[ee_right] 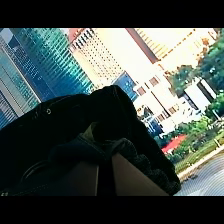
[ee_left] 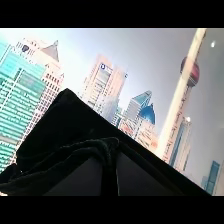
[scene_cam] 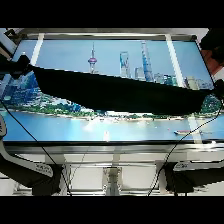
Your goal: Fold the clothes and pants, and hang the long-sleeved shirts on hangers.
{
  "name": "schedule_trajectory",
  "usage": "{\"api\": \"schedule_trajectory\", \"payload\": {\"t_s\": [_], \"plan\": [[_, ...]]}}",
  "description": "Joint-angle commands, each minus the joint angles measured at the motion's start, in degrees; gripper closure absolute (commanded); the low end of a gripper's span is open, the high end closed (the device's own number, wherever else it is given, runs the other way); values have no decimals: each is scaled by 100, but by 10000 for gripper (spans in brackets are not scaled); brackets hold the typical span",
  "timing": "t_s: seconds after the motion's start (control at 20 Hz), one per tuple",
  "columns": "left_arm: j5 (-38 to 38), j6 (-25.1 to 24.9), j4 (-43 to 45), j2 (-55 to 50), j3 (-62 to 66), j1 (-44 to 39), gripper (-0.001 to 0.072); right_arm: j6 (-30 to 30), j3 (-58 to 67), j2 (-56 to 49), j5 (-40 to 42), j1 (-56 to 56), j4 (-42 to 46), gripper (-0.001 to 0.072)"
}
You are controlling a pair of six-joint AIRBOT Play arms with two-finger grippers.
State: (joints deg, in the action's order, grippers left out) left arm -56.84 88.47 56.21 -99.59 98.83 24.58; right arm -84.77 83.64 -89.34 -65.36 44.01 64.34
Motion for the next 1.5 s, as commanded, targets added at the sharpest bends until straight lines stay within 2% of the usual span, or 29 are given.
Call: {"api": "schedule_trajectory", "payload": {"t_s": [0.0,0.15,0.35,0.6,0.7,0.75,1.0,1.25,1.35,1.45], "plan": [[-195,155,-103,-188,42,-9,685,-52,52,-164,79,-24,-57,695],[-879,157,251,-173,46,166,685,22,173,-149,-201,-7,173,695],[-1384,280,258,-173,66,396,685,52,627,-151,-872,-7,341,695],[-2524,251,1204,-136,361,619,685,350,1554,-149,-2520,-7,1134,696],[-2756,-35,1235,-85,361,708,685,485,1615,-151,-3215,-7,1547,696],[-2820,-146,1235,-81,361,708,685,487,1550,-149,-3316,-4,1626,696],[-2603,-175,1231,-111,363,614,686,444,1384,-175,-3189,-7,1539,696],[-2026,164,1213,-564,660,365,686,-181,1384,-664,-2387,-13,1519,696],[-1816,444,1182,-883,1025,267,686,-450,1384,-940,-1888,-13,1241,694],[-1263,461,911,-1080,1235,138,685,-483,1384,-1161,-1309,-13,682,694]]}}
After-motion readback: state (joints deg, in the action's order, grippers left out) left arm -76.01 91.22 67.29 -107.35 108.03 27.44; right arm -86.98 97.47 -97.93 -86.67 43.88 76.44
